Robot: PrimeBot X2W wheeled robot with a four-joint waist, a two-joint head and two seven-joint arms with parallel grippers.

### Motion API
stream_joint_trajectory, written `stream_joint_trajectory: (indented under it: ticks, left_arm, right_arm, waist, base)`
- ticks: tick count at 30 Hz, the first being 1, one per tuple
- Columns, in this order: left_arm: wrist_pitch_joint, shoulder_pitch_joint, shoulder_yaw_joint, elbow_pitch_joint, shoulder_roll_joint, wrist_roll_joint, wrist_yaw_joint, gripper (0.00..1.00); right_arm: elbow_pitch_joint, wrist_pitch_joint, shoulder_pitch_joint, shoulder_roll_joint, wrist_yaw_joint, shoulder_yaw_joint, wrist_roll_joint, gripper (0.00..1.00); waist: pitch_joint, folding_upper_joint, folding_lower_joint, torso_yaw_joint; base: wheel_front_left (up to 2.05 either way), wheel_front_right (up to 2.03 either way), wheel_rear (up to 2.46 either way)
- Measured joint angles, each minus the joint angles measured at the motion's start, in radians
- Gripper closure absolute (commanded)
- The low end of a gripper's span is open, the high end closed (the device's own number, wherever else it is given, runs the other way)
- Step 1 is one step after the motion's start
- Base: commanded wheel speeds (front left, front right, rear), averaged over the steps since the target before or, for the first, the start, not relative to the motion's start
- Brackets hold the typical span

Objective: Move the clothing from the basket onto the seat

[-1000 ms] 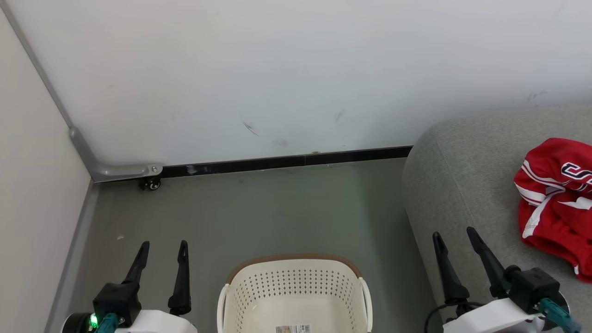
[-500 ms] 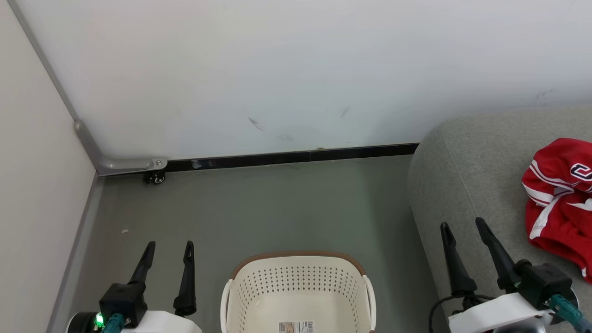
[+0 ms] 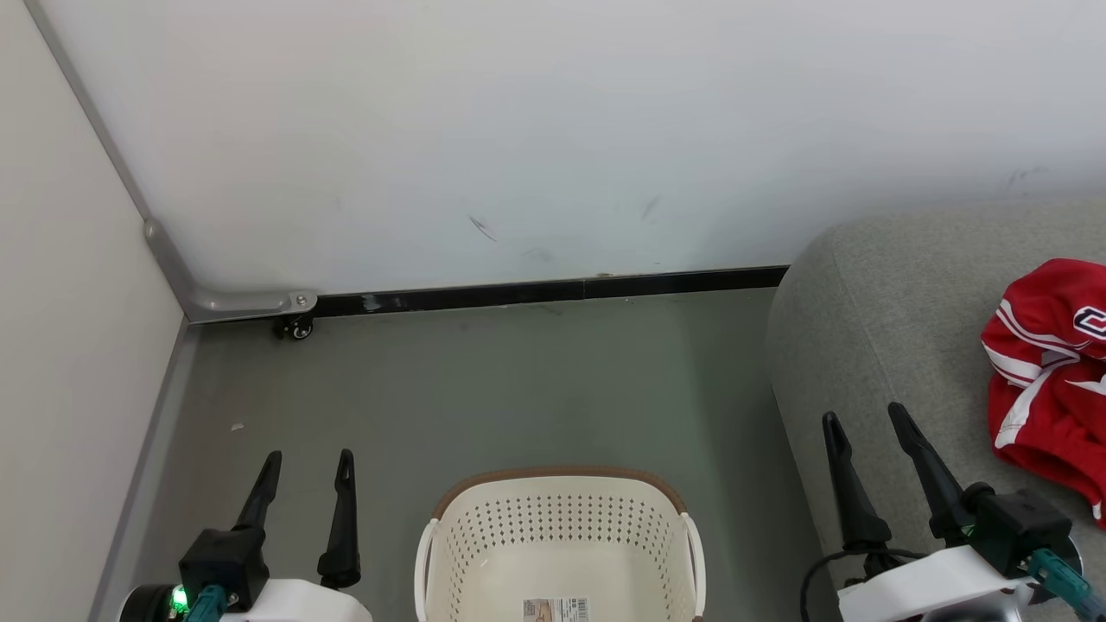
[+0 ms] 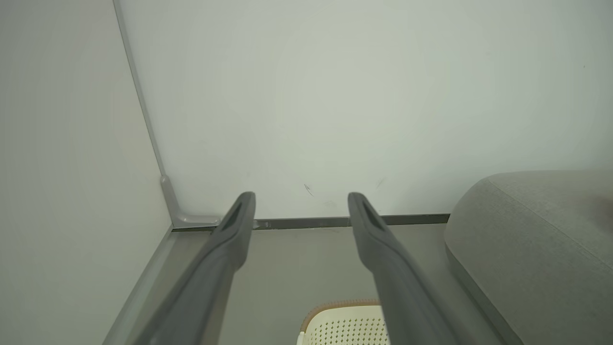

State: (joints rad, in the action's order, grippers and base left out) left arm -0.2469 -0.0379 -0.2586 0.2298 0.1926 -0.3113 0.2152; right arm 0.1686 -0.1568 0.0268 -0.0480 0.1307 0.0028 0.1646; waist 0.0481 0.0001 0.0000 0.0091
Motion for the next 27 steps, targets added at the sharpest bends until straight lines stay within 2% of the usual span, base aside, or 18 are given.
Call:
stream_joint_trajectory:
  ticks: [9,10,17,27]
  left_arm:
    - [0.000,0.000,0.000,0.003,0.000,0.000,0.002,0.00]
    - [0.000,0.000,0.000,0.005,0.000,0.000,0.005,1.00]
    - [0.008,0.038,-0.006,0.052,-0.022,-0.009,-0.002,1.00]
    - [0.046,0.035,0.041,0.063,-0.037,-0.138,-0.032,1.00]
  right_arm:
    - [-0.008,0.007,0.016,0.001,0.000,0.000,0.003,0.00]
    - [-0.009,0.007,0.016,0.001,0.000,0.000,0.003,1.00]
    - [0.041,0.007,0.051,0.007,0.000,0.004,0.016,1.00]
    - [0.041,0.022,0.049,0.008,0.000,-0.003,0.141,1.00]
  waist:
    - [-0.003,0.0000,0.0000,-0.003]
    - [-0.003,0.0000,0.0000,-0.003]
    - [-0.003,0.0000,0.0000,-0.003]
    - [-0.006,0.0000,0.0000,-0.003]
  base:
    - [0.00,0.00,0.00]
    - [0.00,0.00,0.00]
    - [0.00,0.00,0.00]
    - [0.00,0.00,0.00]
